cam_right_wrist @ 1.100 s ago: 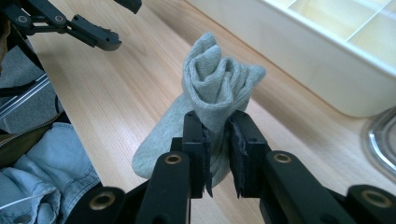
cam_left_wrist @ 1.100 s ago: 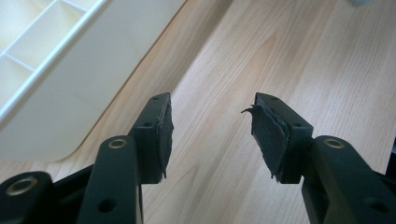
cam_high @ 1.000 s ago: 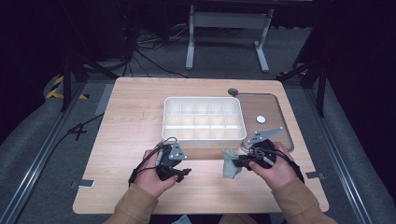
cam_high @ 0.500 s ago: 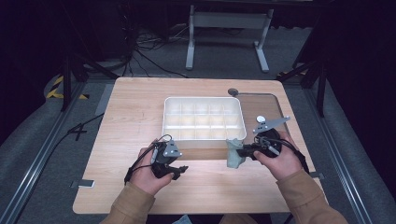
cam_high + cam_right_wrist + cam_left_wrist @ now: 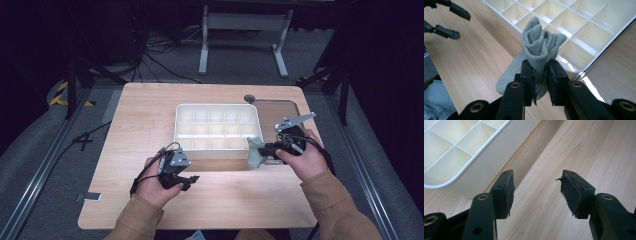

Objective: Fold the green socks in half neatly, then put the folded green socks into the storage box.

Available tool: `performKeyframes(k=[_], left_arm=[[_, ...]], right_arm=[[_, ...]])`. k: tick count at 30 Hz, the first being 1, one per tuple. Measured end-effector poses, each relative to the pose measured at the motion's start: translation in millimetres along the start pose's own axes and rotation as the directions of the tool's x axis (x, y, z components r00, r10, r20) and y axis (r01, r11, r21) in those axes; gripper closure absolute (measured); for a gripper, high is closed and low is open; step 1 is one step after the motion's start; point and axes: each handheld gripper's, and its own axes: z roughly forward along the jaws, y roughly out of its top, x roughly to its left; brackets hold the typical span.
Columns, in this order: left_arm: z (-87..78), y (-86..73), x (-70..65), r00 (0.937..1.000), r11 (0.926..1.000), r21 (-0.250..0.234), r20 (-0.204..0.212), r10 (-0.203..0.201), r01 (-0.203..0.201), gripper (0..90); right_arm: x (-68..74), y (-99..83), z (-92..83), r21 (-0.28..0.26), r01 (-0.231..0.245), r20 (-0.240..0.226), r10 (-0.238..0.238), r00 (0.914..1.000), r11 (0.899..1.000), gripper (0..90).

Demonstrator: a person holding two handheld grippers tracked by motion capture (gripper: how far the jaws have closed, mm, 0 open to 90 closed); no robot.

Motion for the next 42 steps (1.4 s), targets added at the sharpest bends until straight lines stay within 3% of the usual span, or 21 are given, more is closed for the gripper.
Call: performKeyframes(k=[15, 19, 21, 33, 42], left_arm=[[-3.7, -3.8, 3.0, 0.9998, 0.9999, -0.006, -0.012, -0.013, 0.013, 44.4], [-5.3, -7.2, 3.2, 0.9996, 0.9997, -0.006, -0.015, -0.024, 0.024, 44.3], [-7.1, -9.5, 3.9, 0.9995, 0.9996, -0.005, -0.018, -0.028, 0.028, 44.0], [-17.9, -22.8, 4.6, 0.9972, 0.9981, -0.010, -0.044, -0.061, 0.060, 44.0], [-24.6, -30.9, 4.9, 0.9951, 0.9969, -0.013, -0.061, -0.079, 0.078, 43.4]], right_arm=[[-20.2, 21.4, 4.0, 0.002, 0.028, 0.066, -0.029, 0.9974, 1.000, 75.4], [-24.9, 26.3, 8.0, 0.026, 0.048, 0.078, -0.050, 0.9957, 0.999, 75.4], [-28.3, 29.8, 14.9, 0.069, 0.079, 0.095, -0.085, 0.9918, 0.994, 75.4], [-38.4, 44.4, 48.6, 0.144, 0.168, 0.159, -0.190, 0.9688, 0.975, 75.4], [-41.7, 45.2, 69.5, 0.203, 0.164, 0.160, -0.198, 0.9670, 0.965, 75.4]])
